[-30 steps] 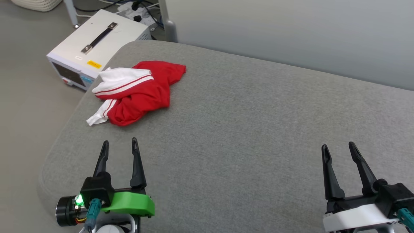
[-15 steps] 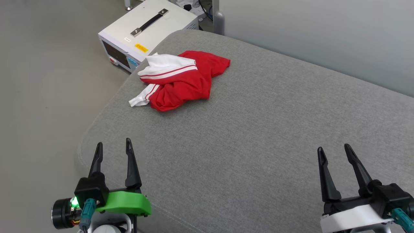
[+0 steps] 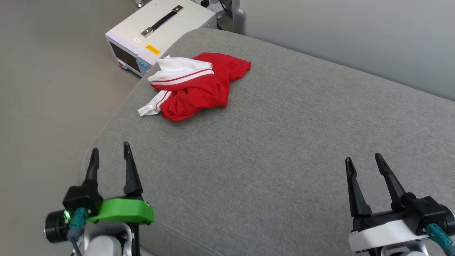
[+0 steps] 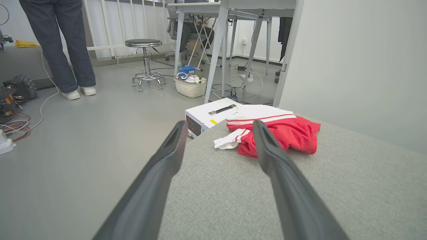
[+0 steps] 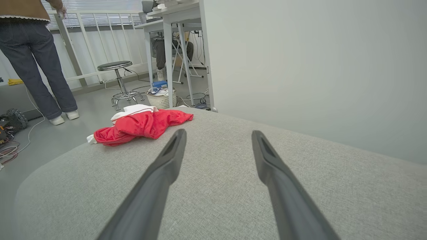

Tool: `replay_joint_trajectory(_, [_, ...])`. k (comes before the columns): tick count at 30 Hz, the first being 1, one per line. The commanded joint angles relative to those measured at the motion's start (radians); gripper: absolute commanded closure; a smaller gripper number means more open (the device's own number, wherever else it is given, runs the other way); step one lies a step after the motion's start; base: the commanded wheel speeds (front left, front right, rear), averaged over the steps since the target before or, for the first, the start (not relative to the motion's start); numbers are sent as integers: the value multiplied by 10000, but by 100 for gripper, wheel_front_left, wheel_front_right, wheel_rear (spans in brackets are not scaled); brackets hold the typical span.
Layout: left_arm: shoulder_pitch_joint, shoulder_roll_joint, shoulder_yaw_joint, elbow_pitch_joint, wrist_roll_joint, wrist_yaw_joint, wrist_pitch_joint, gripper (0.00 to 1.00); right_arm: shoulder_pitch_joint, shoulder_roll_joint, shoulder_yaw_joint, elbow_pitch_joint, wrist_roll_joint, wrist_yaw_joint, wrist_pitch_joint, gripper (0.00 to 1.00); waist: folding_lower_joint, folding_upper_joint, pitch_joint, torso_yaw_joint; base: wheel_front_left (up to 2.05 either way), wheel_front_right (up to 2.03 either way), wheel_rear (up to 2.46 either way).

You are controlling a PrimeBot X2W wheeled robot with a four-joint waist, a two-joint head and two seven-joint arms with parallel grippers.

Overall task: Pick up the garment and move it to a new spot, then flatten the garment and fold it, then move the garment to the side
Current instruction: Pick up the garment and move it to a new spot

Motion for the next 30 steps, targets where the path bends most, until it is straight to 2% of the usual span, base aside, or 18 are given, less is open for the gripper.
replay_joint_trajectory(1, [-475, -40, 198, 28, -57, -187, -59, 0, -260, -24, 30, -17, -91, -6, -90, 0, 0, 0, 222, -442, 0, 0, 0])
replay_joint_trajectory(9, [-3031, 213, 1750, 461, -1, -1665, -59, 0, -759, -24, 33, -152, -481, -6, -90, 0, 0, 0, 1190, -1675, 0, 0, 0])
replay_joint_trajectory(15, [-5162, 1012, 2464, 1229, -95, -2311, -59, 0, -1166, -72, -35, -303, -668, -6, -90, 0, 0, 0, 1996, -2455, 0, 0, 0])
replay_joint_trajectory(19, [-6265, 1634, 2142, 1704, 58, -2450, -59, 0, -1369, -149, -67, -427, -693, -6, -90, 0, 0, 0, 2407, -2732, 0, 0, 0])
replay_joint_trajectory(23, [-7259, 2282, 1667, 2366, -305, -2503, -59, 0, -1554, -225, -44, -537, -748, -6, -90, 0, 0, 0, 2772, -2900, 0, 0, 0])
replay_joint_trajectory(27, [-8143, 2972, 665, 3614, -1225, -2509, 173, 0, -1716, -274, -96, -651, -770, -6, -90, 0, 0, 0, 3044, -2962, 0, 0, 0])
replay_joint_trajectory(30, [-8762, 3524, -271, 4583, -2263, -2511, 1156, 0, -1824, -353, -81, -711, -823, -6, -90, 0, 0, 0, 3206, -2979, 0, 0, 0])
